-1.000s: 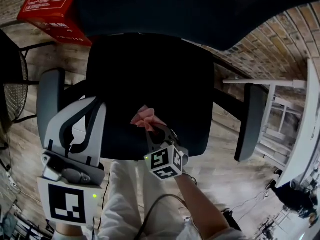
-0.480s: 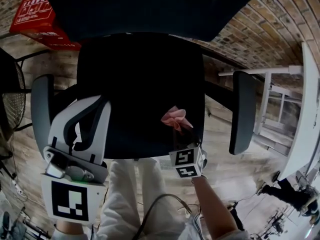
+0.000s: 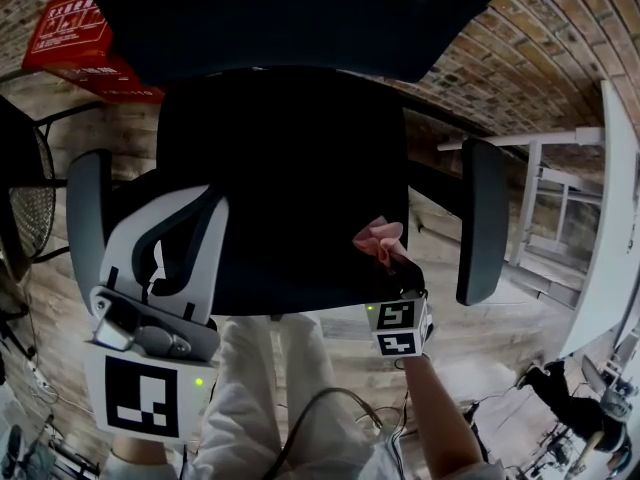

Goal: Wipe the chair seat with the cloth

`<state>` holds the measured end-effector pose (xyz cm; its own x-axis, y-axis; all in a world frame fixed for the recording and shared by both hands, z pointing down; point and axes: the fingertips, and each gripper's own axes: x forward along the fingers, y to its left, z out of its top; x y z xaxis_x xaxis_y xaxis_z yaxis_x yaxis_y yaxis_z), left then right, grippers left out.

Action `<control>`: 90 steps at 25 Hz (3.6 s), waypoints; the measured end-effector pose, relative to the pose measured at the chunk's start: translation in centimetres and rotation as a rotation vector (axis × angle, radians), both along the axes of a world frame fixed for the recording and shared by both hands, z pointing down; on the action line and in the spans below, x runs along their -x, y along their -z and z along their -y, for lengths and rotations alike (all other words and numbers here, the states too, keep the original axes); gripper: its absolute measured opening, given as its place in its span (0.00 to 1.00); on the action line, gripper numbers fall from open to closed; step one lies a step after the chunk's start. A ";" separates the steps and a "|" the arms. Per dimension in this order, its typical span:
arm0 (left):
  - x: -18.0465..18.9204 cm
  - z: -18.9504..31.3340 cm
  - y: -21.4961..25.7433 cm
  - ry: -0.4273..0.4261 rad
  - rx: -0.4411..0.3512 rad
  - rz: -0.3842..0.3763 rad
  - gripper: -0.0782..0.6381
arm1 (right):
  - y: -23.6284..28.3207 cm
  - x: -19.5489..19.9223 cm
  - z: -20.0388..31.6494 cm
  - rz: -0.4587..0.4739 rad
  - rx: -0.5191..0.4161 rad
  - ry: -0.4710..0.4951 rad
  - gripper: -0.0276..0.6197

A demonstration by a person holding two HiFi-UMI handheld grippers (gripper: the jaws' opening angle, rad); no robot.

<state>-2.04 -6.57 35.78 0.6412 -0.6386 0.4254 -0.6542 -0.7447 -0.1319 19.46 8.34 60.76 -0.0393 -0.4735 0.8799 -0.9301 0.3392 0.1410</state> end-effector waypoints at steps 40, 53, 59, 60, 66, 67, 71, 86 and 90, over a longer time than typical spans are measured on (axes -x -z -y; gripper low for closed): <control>16.3 -0.3 0.3 0.256 -0.027 0.030 0.13 | 0.4 36.8 -1.7 0.369 0.046 0.615 0.14; 14.0 -0.3 -0.1 0.205 -0.025 0.033 0.13 | -0.6 35.3 -5.4 0.368 0.132 0.675 0.14; 11.3 -0.7 -0.4 0.159 -0.019 0.026 0.13 | -1.9 30.4 -7.9 0.321 0.176 0.633 0.14; 10.8 -0.7 -0.4 0.150 -0.019 0.026 0.13 | -2.0 29.5 -8.2 0.312 0.182 0.620 0.14; 7.8 -0.9 -0.3 0.105 -0.022 0.015 0.13 | -2.8 23.4 -9.1 0.249 0.191 0.499 0.14; 7.3 -1.1 -0.3 0.098 -0.023 0.013 0.13 | -2.9 22.2 -9.1 0.239 0.190 0.472 0.14; 5.5 -1.6 0.0 0.073 -0.029 0.017 0.13 | -3.0 17.0 -9.1 0.201 0.178 0.366 0.14; 0.7 -2.4 0.3 0.006 -0.034 0.032 0.13 | -1.7 -0.4 -10.9 0.018 0.119 0.075 0.14; -0.1 -2.4 0.7 0.006 -0.034 0.034 0.13 | -1.4 -2.5 -11.2 0.005 0.132 0.030 0.14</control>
